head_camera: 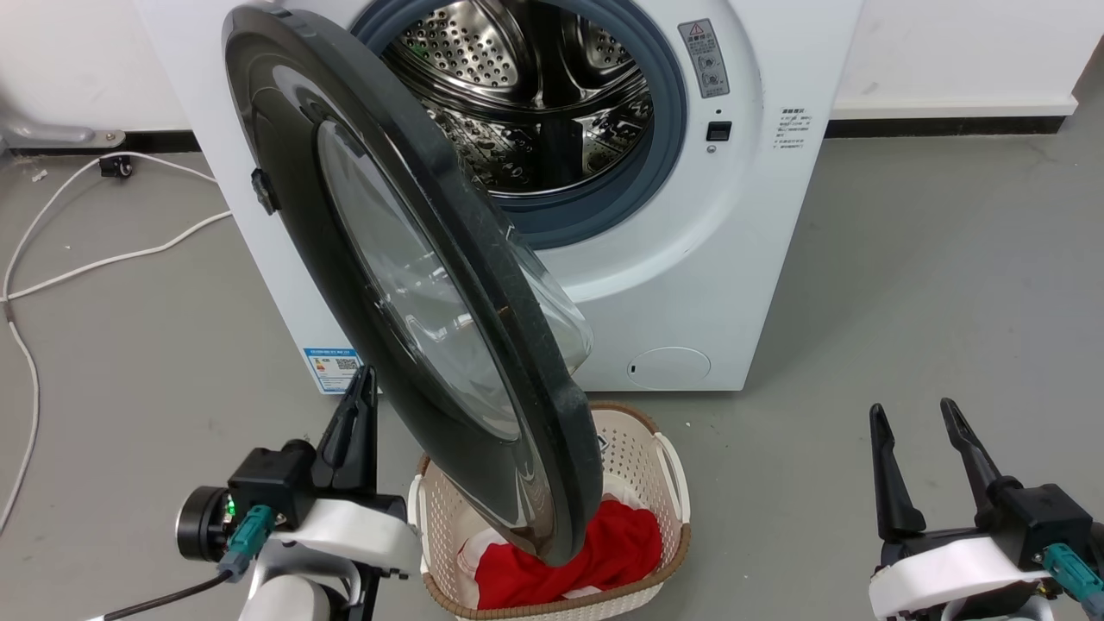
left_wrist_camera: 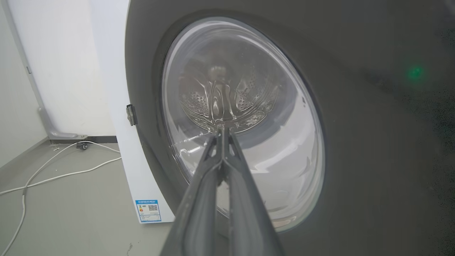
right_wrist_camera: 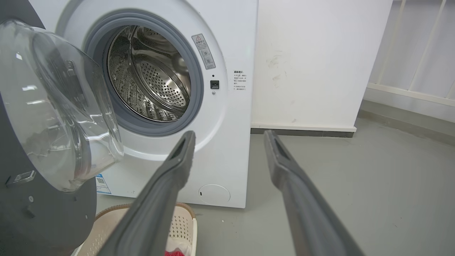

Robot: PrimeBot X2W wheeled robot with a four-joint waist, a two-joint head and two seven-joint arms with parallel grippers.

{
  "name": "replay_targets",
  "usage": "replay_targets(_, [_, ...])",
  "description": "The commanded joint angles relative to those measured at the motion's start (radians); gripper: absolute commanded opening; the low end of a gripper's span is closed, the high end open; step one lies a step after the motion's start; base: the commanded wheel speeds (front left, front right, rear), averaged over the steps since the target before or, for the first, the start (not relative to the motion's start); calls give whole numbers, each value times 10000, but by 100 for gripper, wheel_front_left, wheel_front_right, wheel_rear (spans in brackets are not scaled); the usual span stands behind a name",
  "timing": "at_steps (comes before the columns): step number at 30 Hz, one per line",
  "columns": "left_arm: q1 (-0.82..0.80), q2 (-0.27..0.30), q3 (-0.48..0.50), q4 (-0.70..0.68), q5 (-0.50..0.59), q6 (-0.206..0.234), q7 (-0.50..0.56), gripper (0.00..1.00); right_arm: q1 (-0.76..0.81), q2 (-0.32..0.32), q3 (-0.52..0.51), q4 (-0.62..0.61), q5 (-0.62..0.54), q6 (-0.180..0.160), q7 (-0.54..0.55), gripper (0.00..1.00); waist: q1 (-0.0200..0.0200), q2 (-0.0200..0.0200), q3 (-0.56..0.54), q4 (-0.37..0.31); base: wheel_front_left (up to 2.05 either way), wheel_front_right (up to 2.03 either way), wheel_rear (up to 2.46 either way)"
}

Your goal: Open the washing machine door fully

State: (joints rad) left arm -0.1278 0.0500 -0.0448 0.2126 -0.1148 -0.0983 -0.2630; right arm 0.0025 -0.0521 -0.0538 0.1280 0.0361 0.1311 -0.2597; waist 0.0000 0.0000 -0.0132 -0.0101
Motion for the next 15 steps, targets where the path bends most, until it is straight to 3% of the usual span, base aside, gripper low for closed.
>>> replay_targets(1, [-5,8,9,-111,-34,-31,-26,0,-104,33,-10,14,70,-6,-38,100,0,0,1,6,0,0,0])
replay_targets(15, [-783,6,-52,-4274,-219,209,-25,0,-167,30,5,103,184,-6,-46,100,0,0,78,32,0,0,0])
